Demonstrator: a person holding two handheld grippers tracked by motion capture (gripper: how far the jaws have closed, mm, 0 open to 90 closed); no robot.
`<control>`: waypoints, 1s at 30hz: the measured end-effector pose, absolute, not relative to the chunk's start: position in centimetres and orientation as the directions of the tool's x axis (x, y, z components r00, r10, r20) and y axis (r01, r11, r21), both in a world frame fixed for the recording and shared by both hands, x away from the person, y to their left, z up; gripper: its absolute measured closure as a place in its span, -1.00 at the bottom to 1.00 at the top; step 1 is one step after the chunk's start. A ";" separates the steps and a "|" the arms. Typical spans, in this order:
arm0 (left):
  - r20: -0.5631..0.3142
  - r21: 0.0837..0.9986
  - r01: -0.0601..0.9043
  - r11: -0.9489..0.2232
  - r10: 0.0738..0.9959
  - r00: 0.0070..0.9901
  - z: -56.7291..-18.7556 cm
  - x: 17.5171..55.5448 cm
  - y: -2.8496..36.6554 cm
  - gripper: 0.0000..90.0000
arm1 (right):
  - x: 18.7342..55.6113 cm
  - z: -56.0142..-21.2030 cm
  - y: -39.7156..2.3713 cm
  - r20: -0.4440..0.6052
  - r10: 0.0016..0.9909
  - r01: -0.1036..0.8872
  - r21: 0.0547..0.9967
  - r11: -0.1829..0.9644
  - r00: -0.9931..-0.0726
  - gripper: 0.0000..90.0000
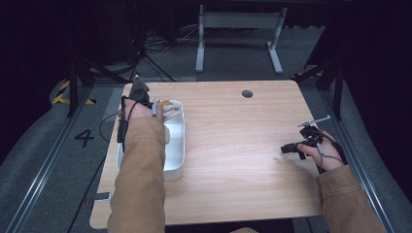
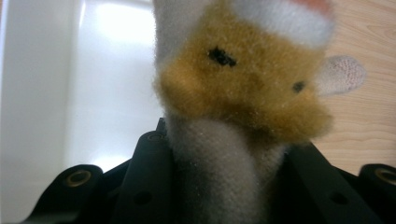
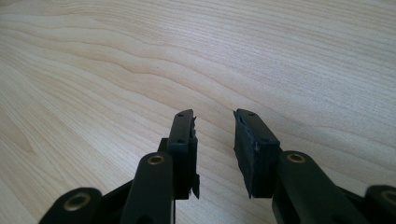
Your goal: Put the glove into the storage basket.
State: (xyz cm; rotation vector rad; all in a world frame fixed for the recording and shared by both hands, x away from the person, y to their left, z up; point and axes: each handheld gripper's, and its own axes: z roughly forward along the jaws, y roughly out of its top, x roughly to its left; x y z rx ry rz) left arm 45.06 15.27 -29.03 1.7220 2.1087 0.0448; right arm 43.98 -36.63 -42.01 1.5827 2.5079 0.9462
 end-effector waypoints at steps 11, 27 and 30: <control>-0.301 0.276 0.930 0.242 0.941 -0.156 -31.4 45.8 16.1 0.55 | 43.7 -42.1 -36.9 0.284 0.831 0.812 0.504 0.295 -0.478 0.52; -0.303 0.295 0.912 0.285 0.933 -0.193 -36.3 46.5 16.3 0.55 | 43.3 -42.3 -37.3 0.280 0.838 0.816 0.501 0.288 -0.468 0.51; -0.304 0.296 0.909 0.293 0.931 -0.201 -36.9 46.6 16.1 0.55 | 43.2 -42.3 -37.4 0.280 0.838 0.814 0.505 0.287 -0.469 0.50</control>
